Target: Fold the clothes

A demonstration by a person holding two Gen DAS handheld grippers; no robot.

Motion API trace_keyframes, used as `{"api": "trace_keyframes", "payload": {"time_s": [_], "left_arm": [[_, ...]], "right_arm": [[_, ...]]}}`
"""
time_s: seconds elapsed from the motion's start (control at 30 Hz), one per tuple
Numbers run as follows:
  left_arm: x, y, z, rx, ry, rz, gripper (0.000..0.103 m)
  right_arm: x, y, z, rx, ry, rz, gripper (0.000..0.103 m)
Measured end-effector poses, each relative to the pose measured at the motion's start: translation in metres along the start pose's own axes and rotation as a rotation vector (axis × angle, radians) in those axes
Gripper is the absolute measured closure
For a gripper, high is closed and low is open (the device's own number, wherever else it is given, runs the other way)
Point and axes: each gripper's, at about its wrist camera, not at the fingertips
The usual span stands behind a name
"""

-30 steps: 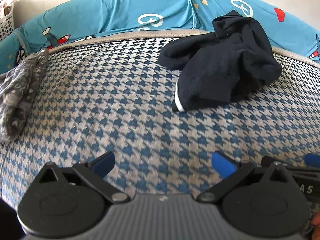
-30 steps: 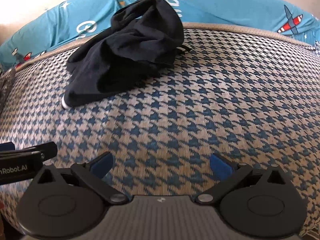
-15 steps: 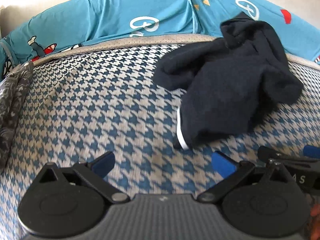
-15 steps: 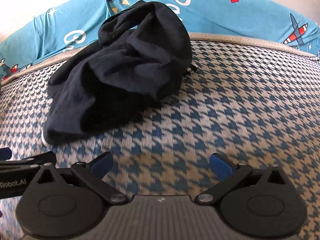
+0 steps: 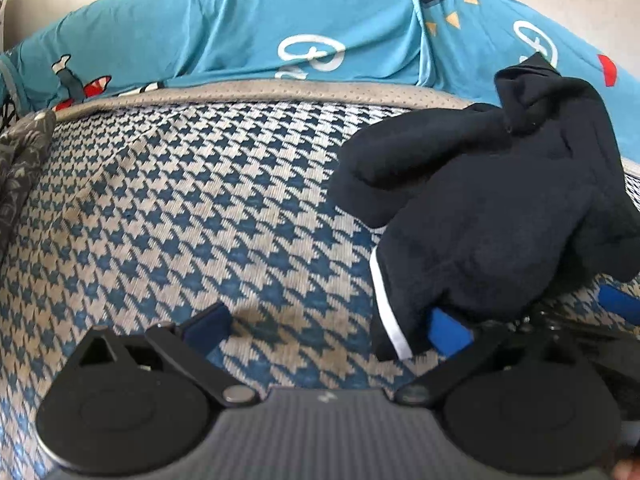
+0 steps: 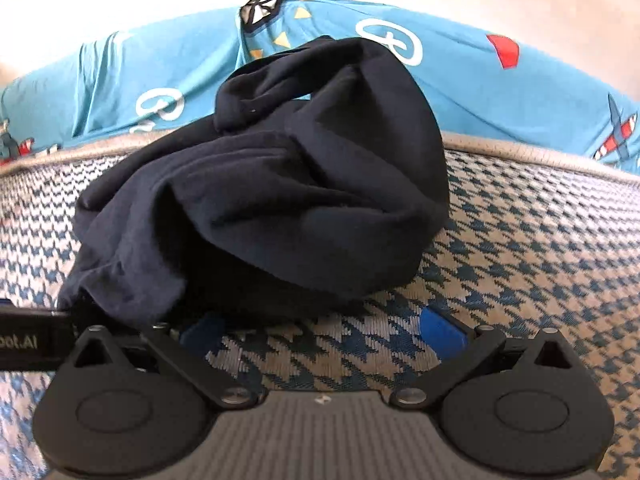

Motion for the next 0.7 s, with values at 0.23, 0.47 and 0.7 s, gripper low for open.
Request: {"api": "trace_keyframes", "payload": {"time_s": [0.23,0.47,0.7], "left_arm": [[-0.0009,-0.0060,-0.0018,-0.015,-0.011,0.010,0.000],[-0.0023,-0.0078,-0.0079,0.000,-0.061,-0.002,0.000],[-0.0022,-0.0068,-0.0079,0.034,-0.063,0.008,0.000]], "right_arm": [[0.0022,-0.0049,-0.0040,-0.010,-0.002,-0.001,0.000],[0.0085,-0.0034,-0.0019,-0.011,-0.002,-0.002,0.000],[0.0074,-0.0045,-0.0036,-0.012,-0.001,-0.001,0.000]]}}
Point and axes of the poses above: each gripper's, at about its wrist camera, not at the fingertips, and z roughly the way its jaws point, x to its left, y to its top, and after that the axes turned 10 degrees about -y, right-handed
